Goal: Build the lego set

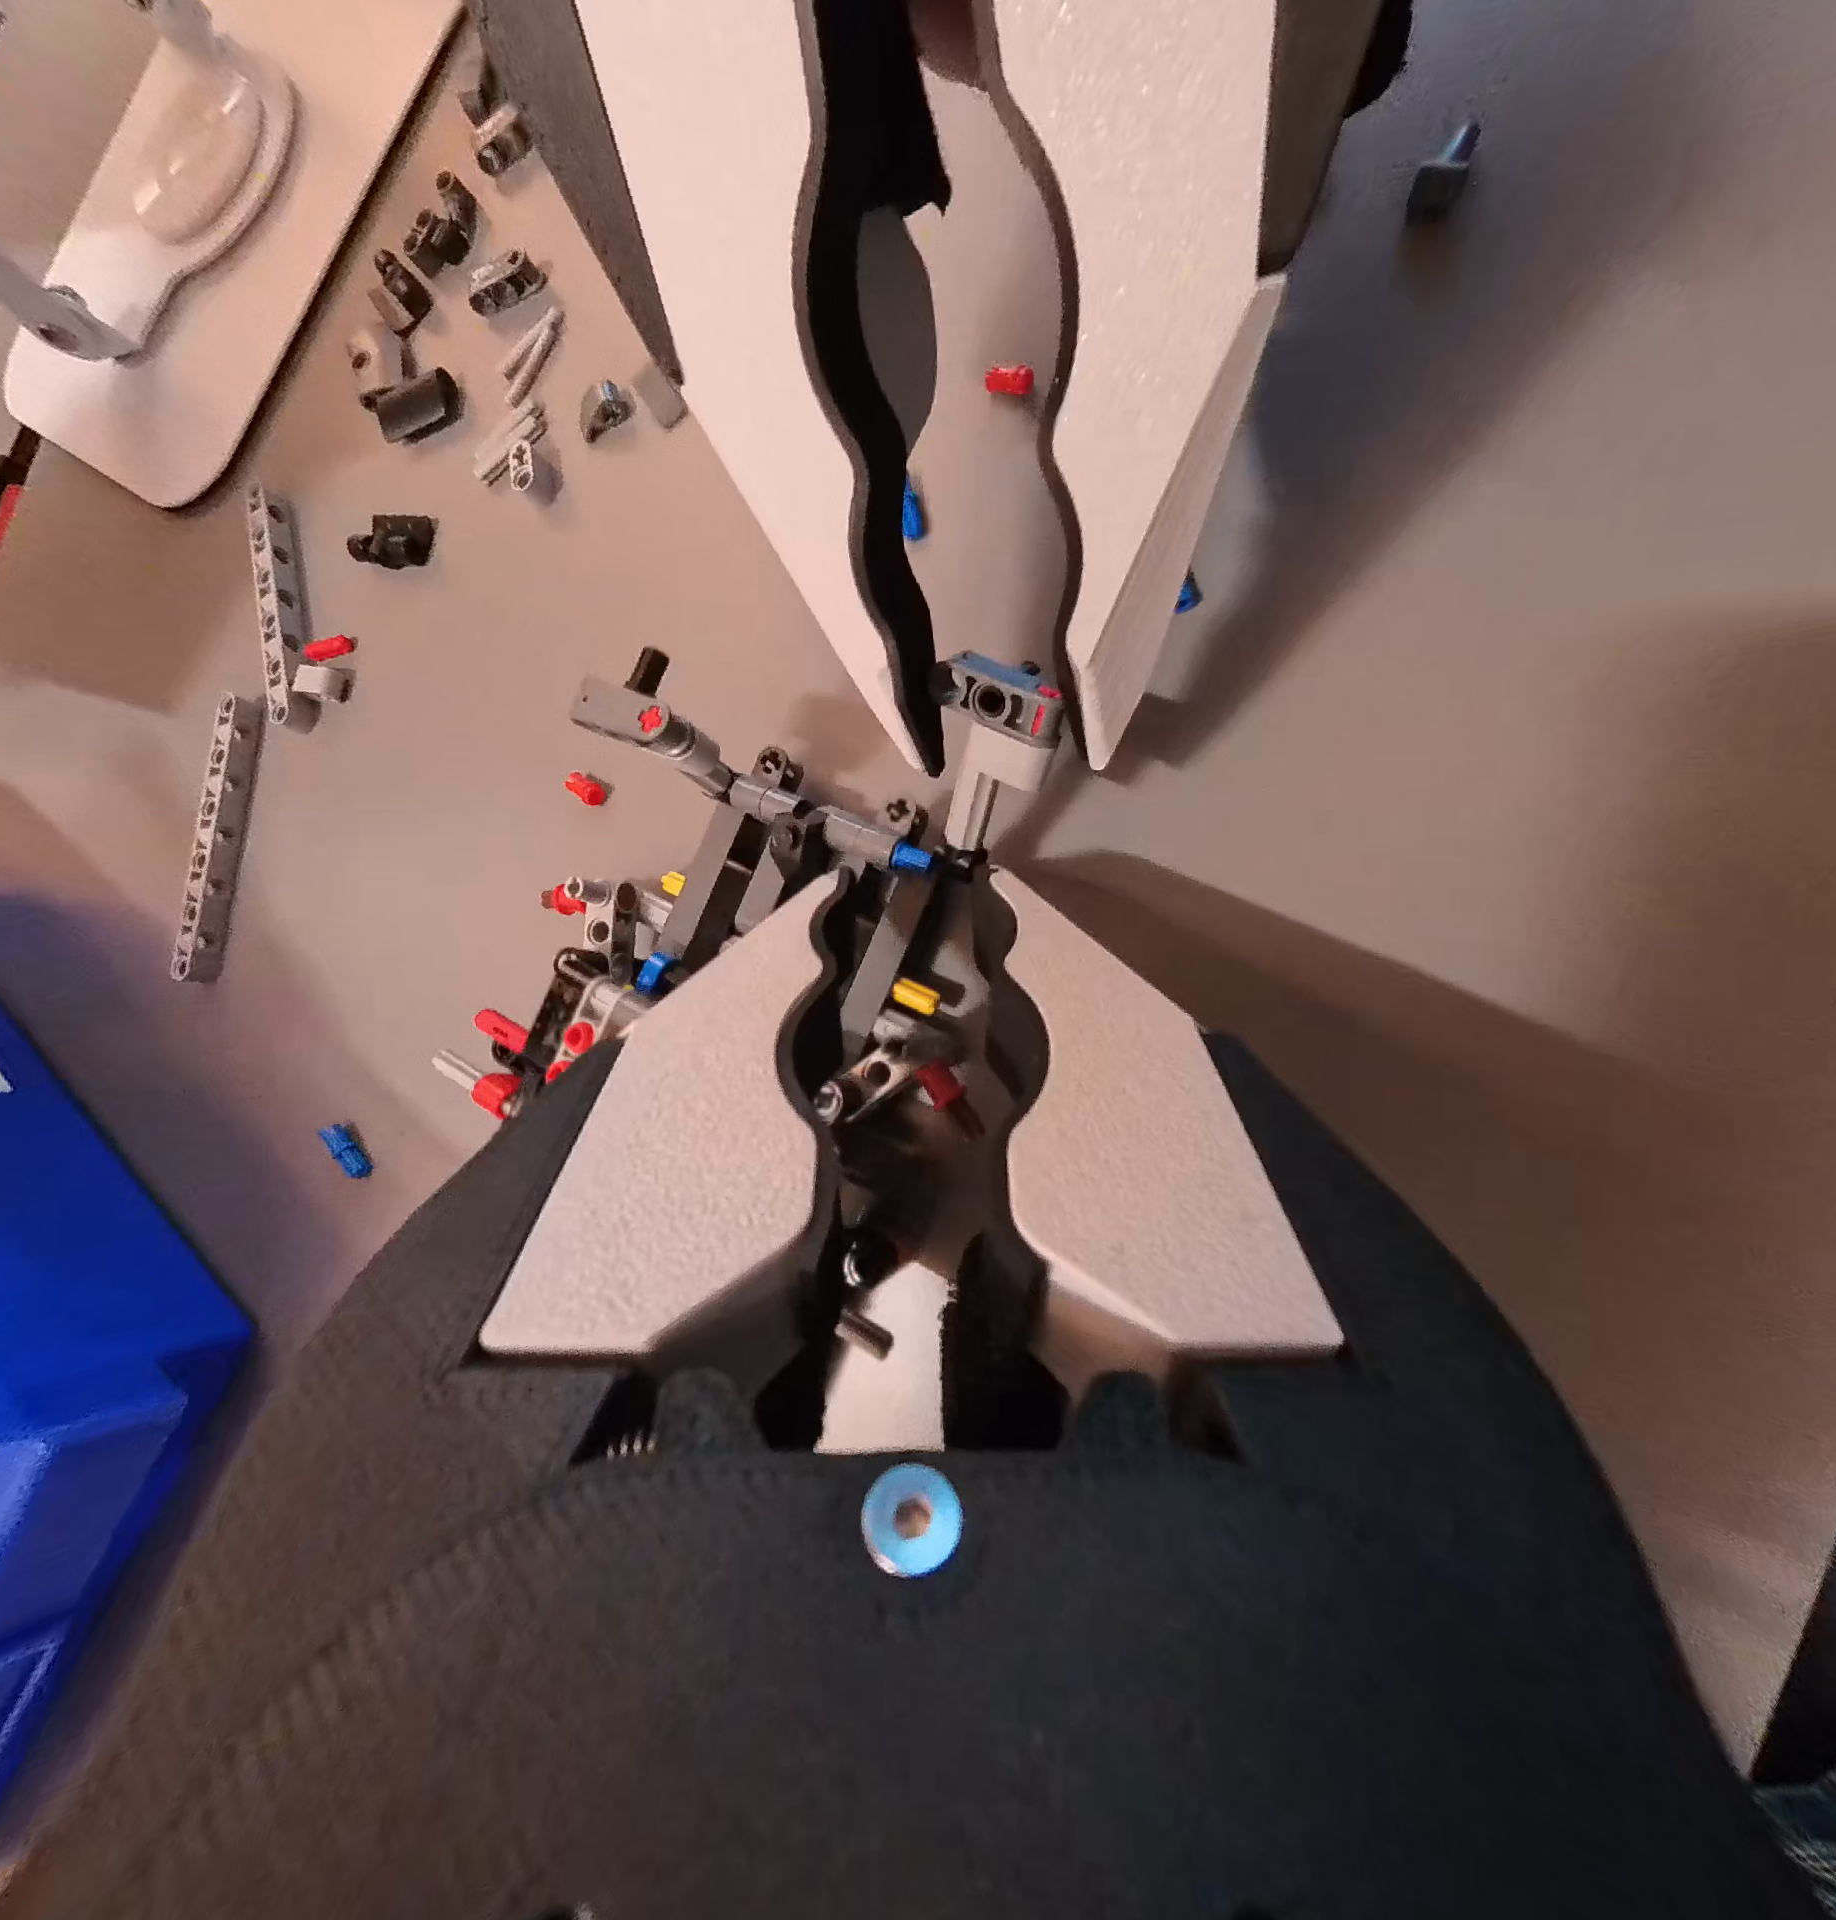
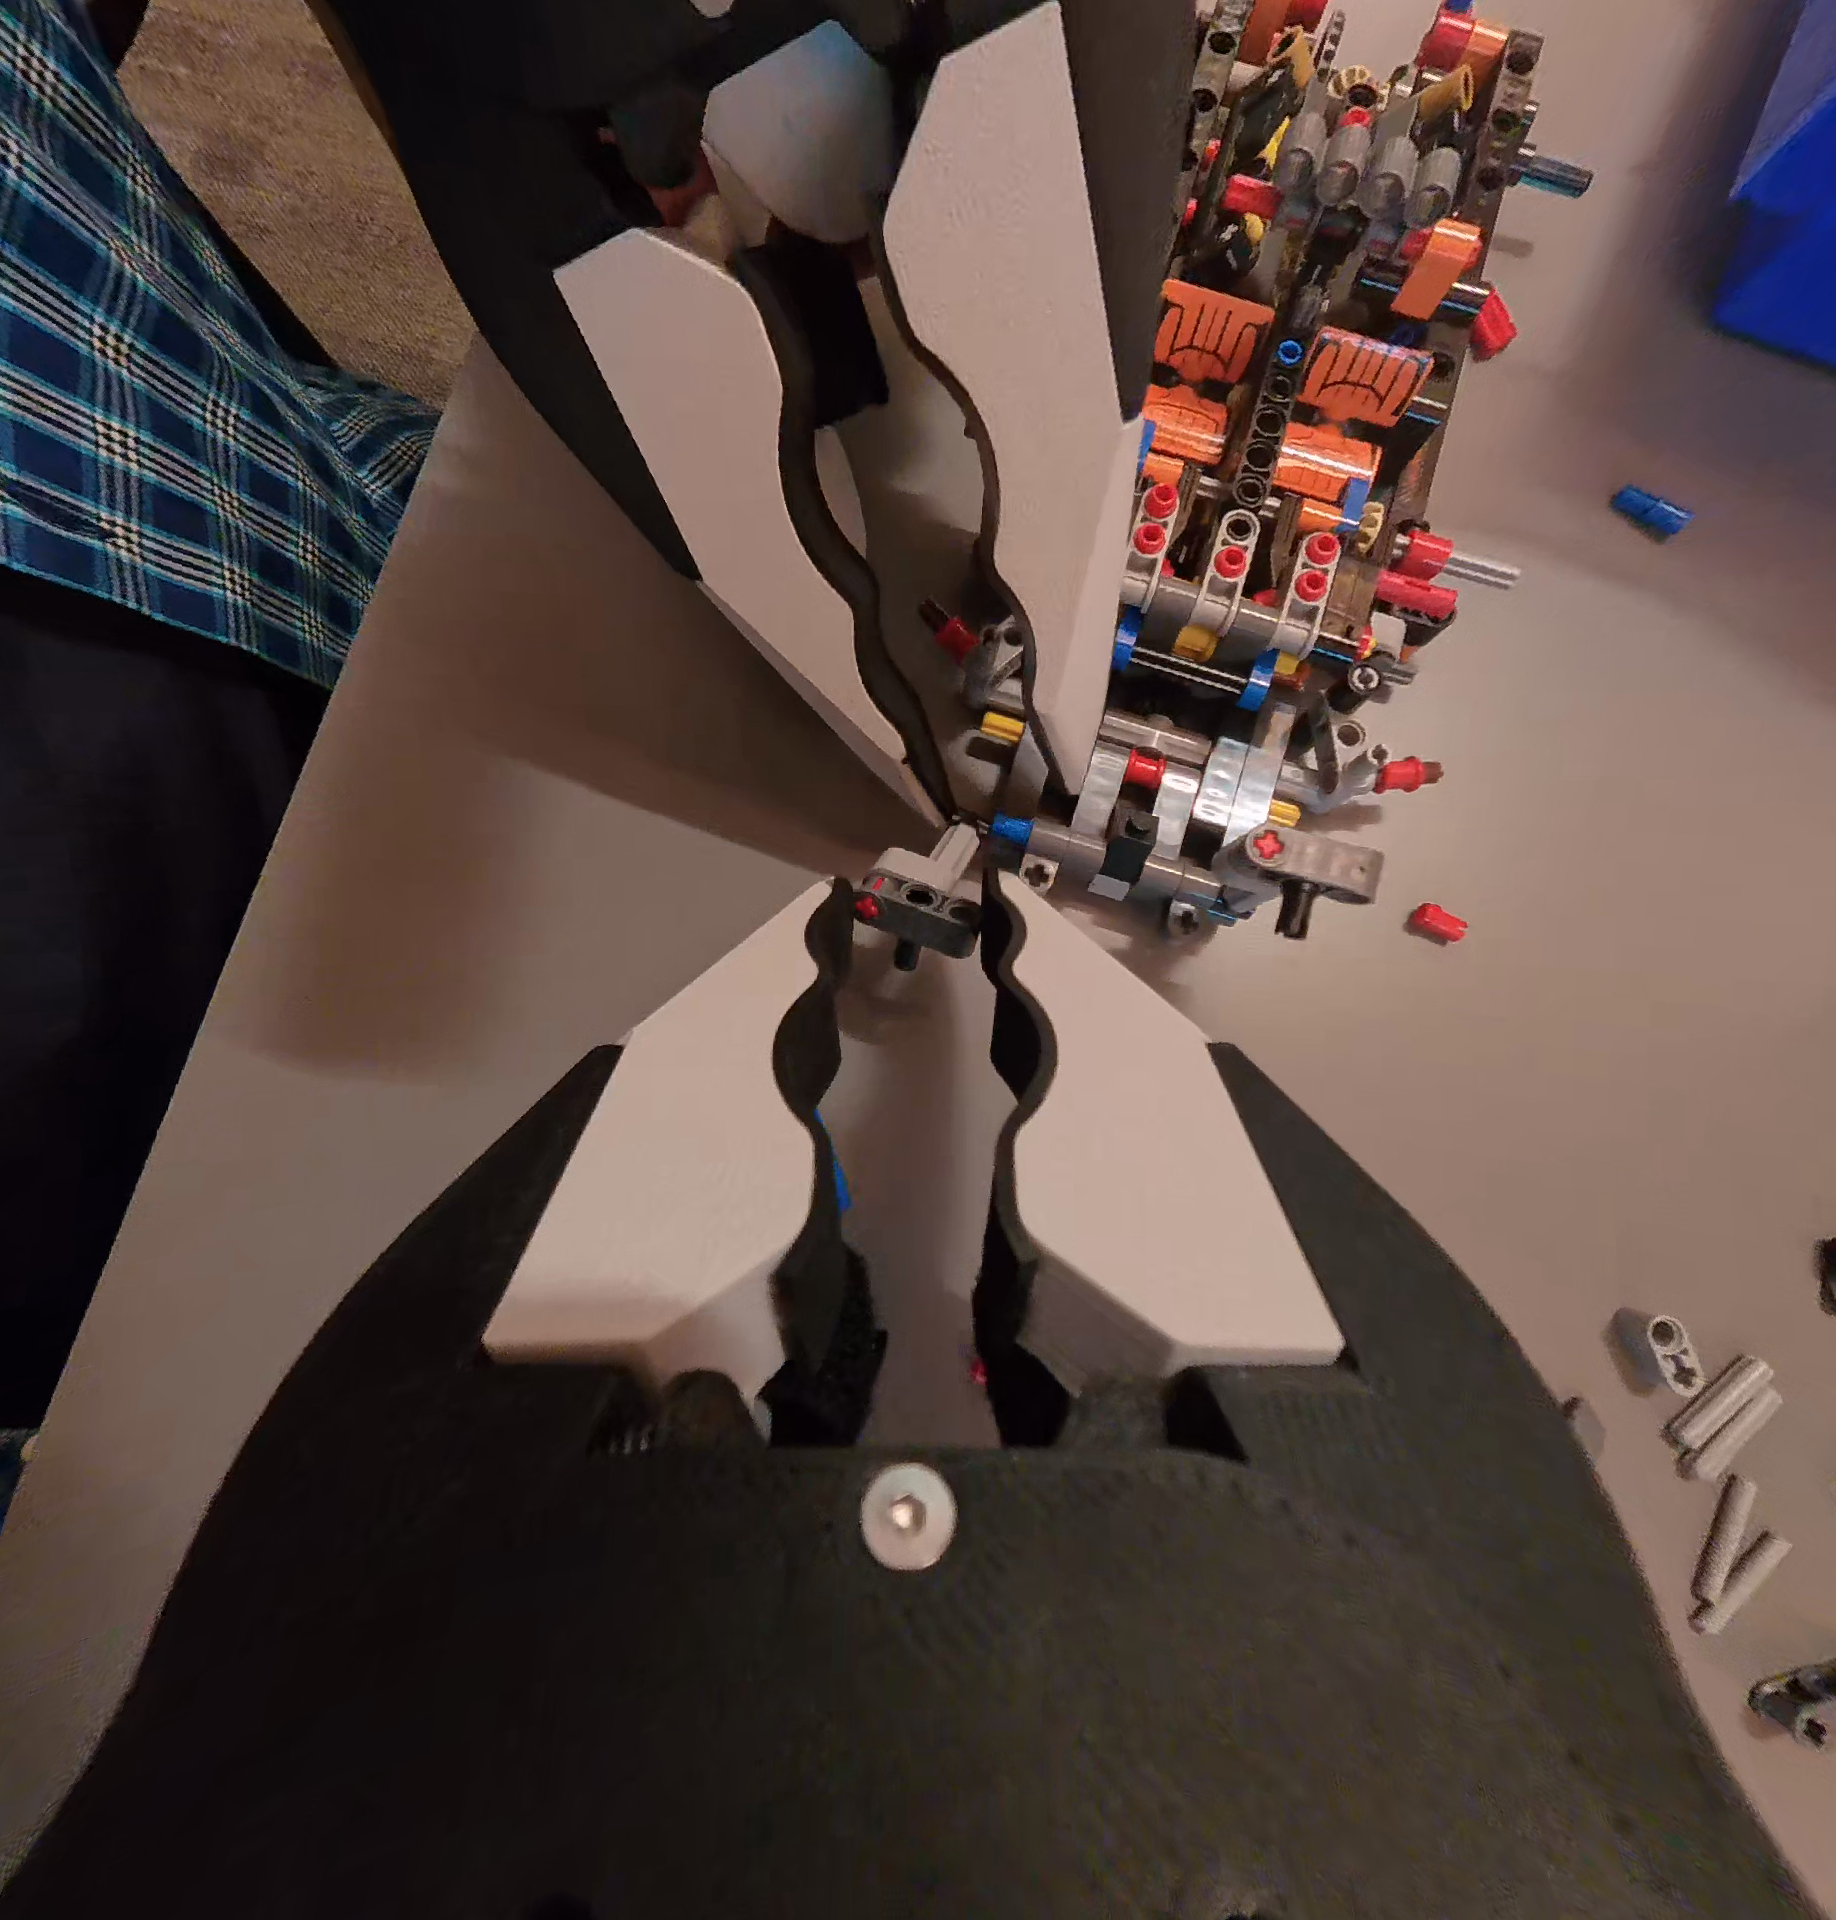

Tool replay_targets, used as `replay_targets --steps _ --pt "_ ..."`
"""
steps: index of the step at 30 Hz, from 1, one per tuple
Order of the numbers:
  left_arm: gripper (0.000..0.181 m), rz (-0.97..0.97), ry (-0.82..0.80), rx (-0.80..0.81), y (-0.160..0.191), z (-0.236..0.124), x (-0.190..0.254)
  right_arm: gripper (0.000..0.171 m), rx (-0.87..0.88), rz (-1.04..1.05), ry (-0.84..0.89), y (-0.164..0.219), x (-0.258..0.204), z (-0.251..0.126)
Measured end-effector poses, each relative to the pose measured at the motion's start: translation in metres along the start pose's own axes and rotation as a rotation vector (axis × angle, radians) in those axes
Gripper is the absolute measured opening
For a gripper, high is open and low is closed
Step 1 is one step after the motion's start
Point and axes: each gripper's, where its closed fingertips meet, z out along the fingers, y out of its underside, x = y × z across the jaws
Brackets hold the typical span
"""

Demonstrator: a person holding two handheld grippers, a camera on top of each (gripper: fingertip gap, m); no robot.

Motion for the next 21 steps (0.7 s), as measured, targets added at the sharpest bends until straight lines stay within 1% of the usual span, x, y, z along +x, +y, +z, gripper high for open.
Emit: replay_targets --steps 3,12,21 --pt "0.017 0.004 0.009 -0.010 0.0001 0.0027 0.0020 0.023 -0.012 -0.019 -0.001 -0.0004 0.0012 -0.0006" --pt "0.019 -0.009 0.006 -0.008 -0.0007 0.0036 0.0018 0.023 -0.105 -0.075 -0.022 -0.0022 0.0002 -0.0002" --pt "0.014 -0.002 0.002 0.002 -0.0009 0.0033 0.0018 0.023 -0.139 -0.069 -0.045 -0.0042 0.0040 0.0021"
